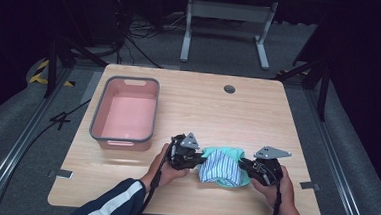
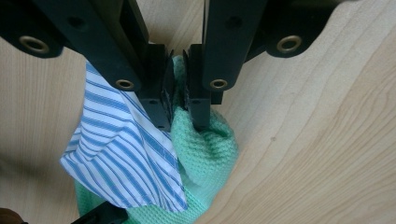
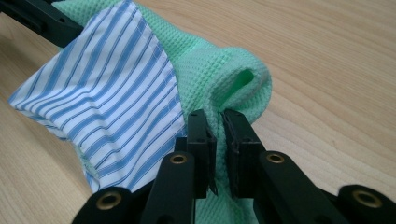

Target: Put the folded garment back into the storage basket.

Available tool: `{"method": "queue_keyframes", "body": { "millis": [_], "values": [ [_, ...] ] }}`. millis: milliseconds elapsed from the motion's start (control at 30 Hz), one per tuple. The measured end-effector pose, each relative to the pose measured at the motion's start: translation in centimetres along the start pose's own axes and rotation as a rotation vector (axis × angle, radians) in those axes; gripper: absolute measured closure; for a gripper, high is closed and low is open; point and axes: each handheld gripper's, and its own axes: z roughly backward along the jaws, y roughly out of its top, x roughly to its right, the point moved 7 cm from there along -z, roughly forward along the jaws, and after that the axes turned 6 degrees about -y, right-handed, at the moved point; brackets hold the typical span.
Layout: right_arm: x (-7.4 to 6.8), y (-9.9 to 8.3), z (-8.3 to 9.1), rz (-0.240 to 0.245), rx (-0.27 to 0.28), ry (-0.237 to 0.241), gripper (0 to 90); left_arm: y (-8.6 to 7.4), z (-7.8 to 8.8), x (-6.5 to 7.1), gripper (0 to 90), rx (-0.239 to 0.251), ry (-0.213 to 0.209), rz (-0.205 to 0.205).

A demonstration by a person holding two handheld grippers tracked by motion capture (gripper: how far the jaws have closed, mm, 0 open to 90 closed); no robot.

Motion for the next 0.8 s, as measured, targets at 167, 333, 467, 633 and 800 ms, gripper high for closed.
{"method": "queue_keyframes", "body": {
  "millis": [167, 333, 467, 633, 800],
  "values": [
    [-0.2, 0.9, 0.1, 0.026, 0.008, -0.004, 81.9, 0.7, 0.8, -0.1, 82.5, 0.009, 0.026, -0.027],
    [-0.6, 2.3, 0.4, 0.031, 0.036, 0.013, 81.9, 1.1, 2.0, -0.5, 82.5, 0.025, 0.049, -0.034],
    [-0.9, 3.3, 0.5, 0.030, 0.052, 0.025, 82.0, 1.5, 3.2, -0.8, 82.5, 0.058, 0.063, -0.024],
    [-1.4, 4.3, 0.7, 0.020, 0.063, 0.026, 82.0, 1.5, 3.9, -1.0, 82.5, 0.060, 0.085, -0.033],
    [-1.8, 5.0, 0.7, 0.024, 0.070, 0.035, 82.0, 1.8, 4.9, -1.1, 82.5, 0.073, 0.100, -0.029]
  ]
}}
